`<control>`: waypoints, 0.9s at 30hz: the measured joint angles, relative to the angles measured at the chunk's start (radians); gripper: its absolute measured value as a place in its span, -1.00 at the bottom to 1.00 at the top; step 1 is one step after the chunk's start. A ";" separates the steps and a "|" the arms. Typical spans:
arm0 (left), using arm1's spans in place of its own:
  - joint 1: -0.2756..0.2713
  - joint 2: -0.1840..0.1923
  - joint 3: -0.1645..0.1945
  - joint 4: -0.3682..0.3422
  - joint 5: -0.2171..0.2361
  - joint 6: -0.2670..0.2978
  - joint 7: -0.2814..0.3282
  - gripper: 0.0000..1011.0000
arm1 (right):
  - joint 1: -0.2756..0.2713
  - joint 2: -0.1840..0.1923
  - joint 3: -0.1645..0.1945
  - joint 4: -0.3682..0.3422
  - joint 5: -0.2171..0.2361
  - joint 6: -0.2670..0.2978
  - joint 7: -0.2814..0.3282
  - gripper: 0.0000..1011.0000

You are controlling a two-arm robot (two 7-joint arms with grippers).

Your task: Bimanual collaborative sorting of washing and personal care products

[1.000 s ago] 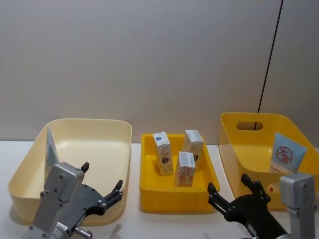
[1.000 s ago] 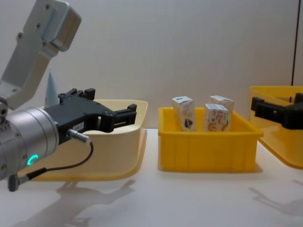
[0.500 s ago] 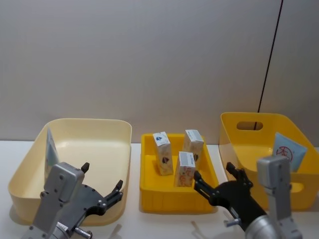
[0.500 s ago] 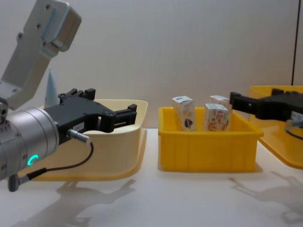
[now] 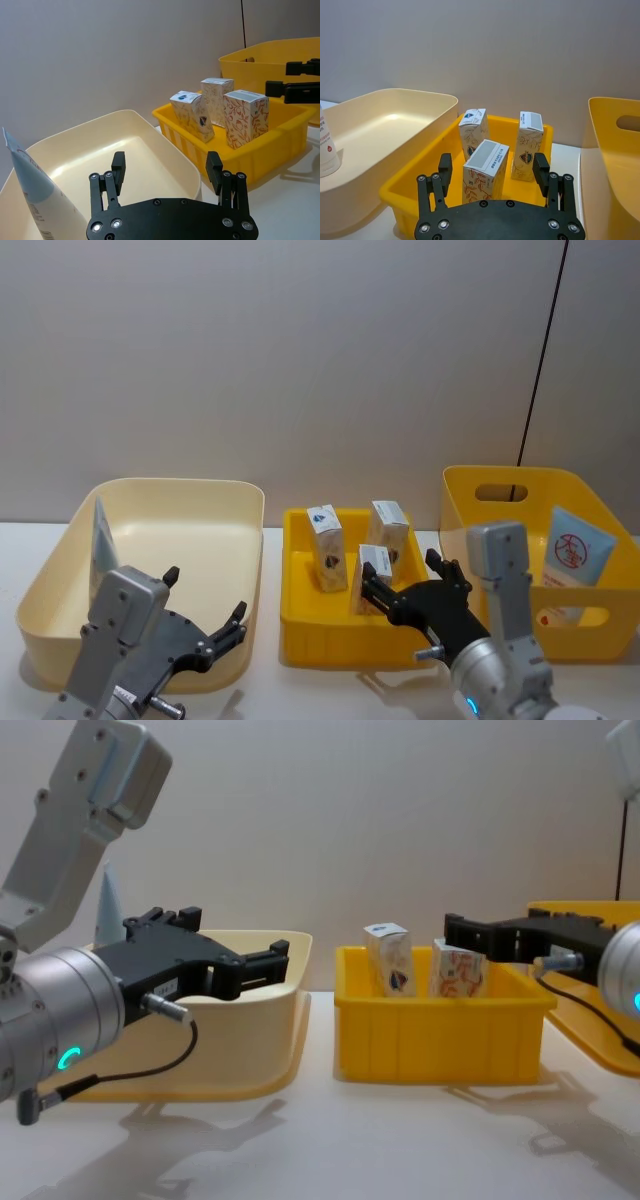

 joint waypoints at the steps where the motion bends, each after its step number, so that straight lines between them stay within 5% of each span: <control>1: 0.000 0.000 0.000 0.000 0.000 0.000 0.000 0.98 | 0.012 -0.008 -0.001 0.015 -0.001 0.003 -0.002 0.98; 27: 0.000 0.000 0.000 0.000 0.000 0.000 0.000 0.98 | 0.144 -0.118 -0.009 0.236 -0.022 0.019 -0.028 0.98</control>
